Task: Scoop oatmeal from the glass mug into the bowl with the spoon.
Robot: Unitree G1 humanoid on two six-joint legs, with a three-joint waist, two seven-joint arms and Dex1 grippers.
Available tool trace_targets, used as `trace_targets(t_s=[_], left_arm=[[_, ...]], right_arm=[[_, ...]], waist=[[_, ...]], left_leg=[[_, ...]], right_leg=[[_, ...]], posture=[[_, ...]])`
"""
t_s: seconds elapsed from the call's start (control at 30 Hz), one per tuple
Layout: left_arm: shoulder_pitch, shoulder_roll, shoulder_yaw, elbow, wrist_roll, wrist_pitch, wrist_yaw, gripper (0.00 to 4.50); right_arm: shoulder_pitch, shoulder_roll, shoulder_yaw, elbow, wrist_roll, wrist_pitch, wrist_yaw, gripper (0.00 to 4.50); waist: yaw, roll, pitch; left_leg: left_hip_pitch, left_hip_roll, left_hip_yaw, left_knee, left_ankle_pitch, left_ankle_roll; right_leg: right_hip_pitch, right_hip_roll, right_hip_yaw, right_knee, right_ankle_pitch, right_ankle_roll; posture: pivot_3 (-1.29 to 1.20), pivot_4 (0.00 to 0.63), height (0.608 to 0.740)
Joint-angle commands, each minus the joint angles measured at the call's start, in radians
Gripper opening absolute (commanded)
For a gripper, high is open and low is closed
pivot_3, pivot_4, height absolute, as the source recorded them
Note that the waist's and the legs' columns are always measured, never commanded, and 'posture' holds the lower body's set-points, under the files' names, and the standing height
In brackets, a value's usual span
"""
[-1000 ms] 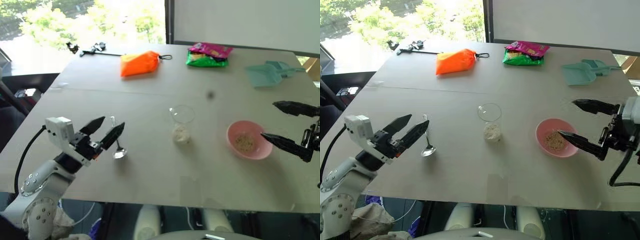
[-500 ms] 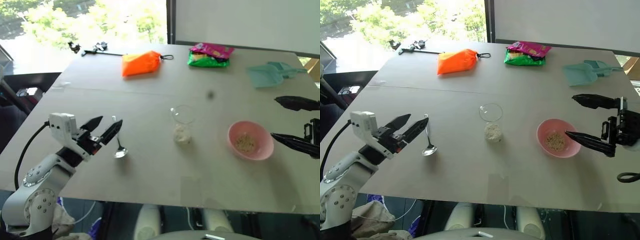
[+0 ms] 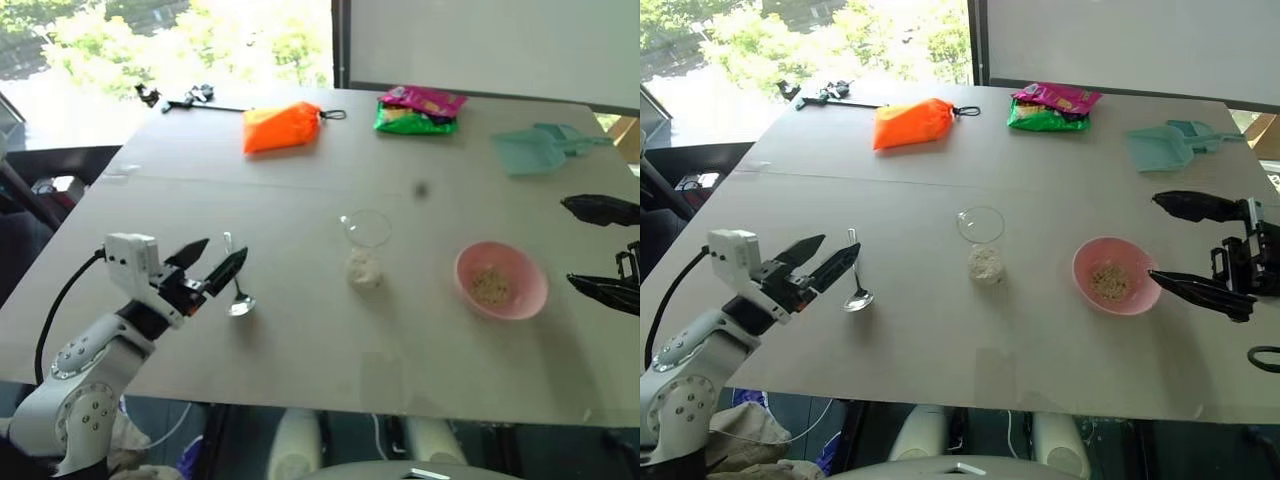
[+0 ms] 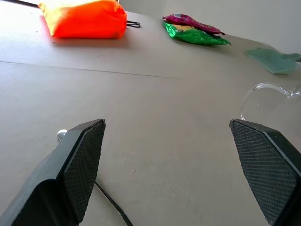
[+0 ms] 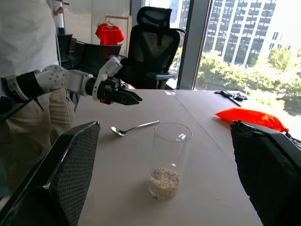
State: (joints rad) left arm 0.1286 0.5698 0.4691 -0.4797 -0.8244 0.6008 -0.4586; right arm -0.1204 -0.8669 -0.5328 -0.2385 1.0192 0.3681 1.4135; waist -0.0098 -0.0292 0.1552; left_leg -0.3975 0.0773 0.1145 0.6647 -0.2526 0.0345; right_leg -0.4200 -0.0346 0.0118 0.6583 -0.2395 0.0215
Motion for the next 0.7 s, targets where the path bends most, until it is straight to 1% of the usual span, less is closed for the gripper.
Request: trace_targets(t_s=[0.03, 0.23, 0.4, 0.53, 0.63, 0.7], left_arm=[[-0.006, 0.002, 0.016, -0.009, 0.007, -0.020, -0.002, 4.42], [-0.003, -0.003, 0.016, -0.050, -0.015, 0.047, 0.081, 4.42], [-0.003, 0.007, 0.017, -0.101, -0.026, 0.156, 0.204, 4.42], [-0.014, 0.003, 0.014, -0.125, -0.026, 0.188, 0.245, 4.42], [-0.016, 0.019, -0.020, -0.157, 0.034, 0.205, 0.286, 4.42], [-0.020, 0.014, -0.021, -0.164, 0.017, 0.218, 0.290, 4.42]], right_arm=[[-0.044, 0.005, 0.017, -0.005, 0.017, 0.004, 0.021, 4.50], [-0.093, 0.018, 0.055, 0.005, 0.011, -0.005, 0.057, 4.50], [-0.104, 0.006, 0.067, 0.005, 0.003, 0.019, 0.042, 4.50], [-0.100, -0.001, 0.058, 0.009, -0.009, 0.024, 0.035, 4.50], [-0.082, -0.011, 0.040, 0.018, -0.021, 0.027, 0.028, 4.50], [-0.063, -0.020, 0.022, 0.024, -0.029, 0.027, 0.032, 4.50]], waist=[[-0.001, 0.000, 0.000], [0.000, 0.000, 0.000], [0.001, 0.000, 0.000], [0.001, 0.000, 0.000], [0.002, 0.000, 0.000], [0.002, 0.000, 0.000]], left_leg=[[0.000, 0.000, 0.000, 0.000, 0.000, 0.000], [0.000, 0.000, 0.000, 0.000, 0.000, 0.000], [0.000, 0.000, 0.000, 0.000, 0.000, 0.000], [0.000, 0.000, 0.000, 0.000, 0.000, 0.000], [0.000, 0.000, 0.000, 0.000, 0.000, 0.000], [0.000, 0.000, 0.000, 0.000, 0.000, 0.000]], right_leg=[[0.000, 0.000, 0.000, 0.000, 0.000, 0.000], [0.000, 0.000, 0.000, 0.000, 0.000, 0.000], [0.000, 0.000, 0.000, 0.000, 0.000, 0.000], [0.000, 0.000, 0.000, 0.000, 0.000, 0.000], [0.000, -0.001, 0.000, 0.000, 0.000, 0.000], [0.000, -0.001, 0.000, 0.000, 0.000, 0.000]], posture=[[0.00, 0.150, 0.740], [0.00, 0.150, 0.740], [0.00, 0.150, 0.740], [0.00, 0.150, 0.740], [0.00, 0.150, 0.740], [0.00, 0.150, 0.740]])
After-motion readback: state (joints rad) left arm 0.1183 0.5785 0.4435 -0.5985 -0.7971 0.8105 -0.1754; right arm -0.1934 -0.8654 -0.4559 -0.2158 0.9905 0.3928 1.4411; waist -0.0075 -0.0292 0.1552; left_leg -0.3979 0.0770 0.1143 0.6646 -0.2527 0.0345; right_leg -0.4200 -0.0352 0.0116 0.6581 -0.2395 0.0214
